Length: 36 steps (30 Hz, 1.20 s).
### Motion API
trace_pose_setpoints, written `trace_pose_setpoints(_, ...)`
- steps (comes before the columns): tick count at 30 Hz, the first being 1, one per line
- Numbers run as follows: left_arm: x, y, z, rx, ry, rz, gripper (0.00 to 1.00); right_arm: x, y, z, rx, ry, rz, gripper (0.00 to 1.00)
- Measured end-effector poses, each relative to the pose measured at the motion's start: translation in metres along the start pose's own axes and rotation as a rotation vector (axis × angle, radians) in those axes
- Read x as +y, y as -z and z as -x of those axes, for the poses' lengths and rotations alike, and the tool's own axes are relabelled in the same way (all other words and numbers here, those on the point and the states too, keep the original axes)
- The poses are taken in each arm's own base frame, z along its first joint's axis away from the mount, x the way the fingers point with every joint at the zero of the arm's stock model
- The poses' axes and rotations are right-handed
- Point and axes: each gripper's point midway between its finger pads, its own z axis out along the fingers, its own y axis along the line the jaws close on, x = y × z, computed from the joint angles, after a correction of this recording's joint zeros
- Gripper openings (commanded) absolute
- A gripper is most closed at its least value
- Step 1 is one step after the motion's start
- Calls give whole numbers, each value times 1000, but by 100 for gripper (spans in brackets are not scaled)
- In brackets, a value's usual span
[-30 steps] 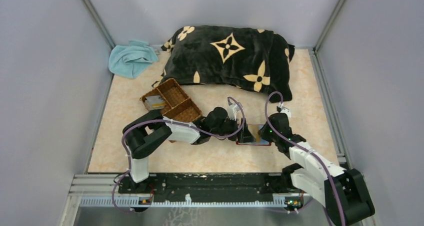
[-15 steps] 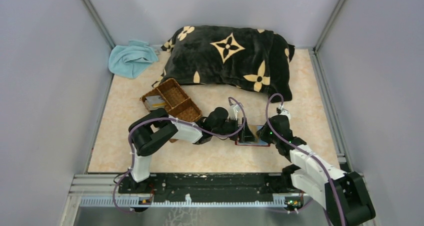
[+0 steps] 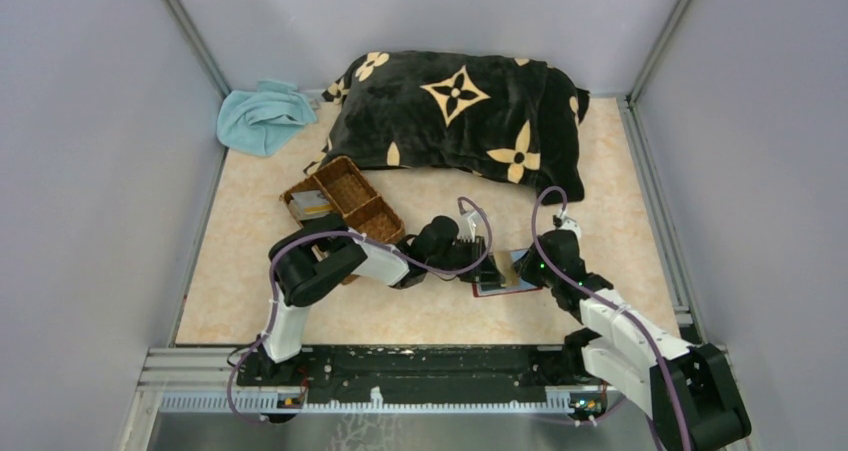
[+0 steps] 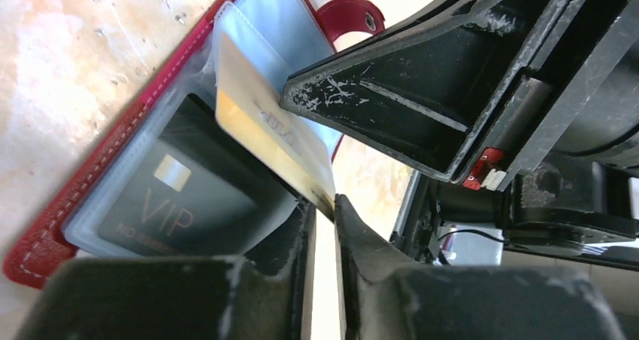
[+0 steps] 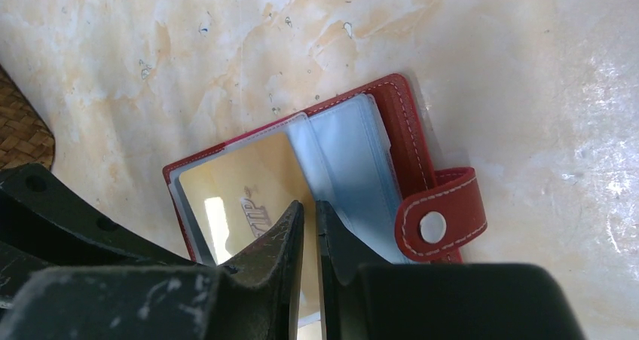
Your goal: Take the credit cards out of the card holder
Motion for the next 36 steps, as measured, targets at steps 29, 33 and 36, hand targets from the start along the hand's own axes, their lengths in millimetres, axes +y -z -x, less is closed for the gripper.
trace_pose_setpoints(29,-12,74,31,-108,-119,104,0,8,0,0,5,-6,42,0)
trace_pose_setpoints(33,-24,101,36,-149,-160,77,0,30,20,11,-77,5,187,6)
trace_pose_setpoints(36,-39,119,38,-180,-186,25,0,62,45,24,-152,40,374,30)
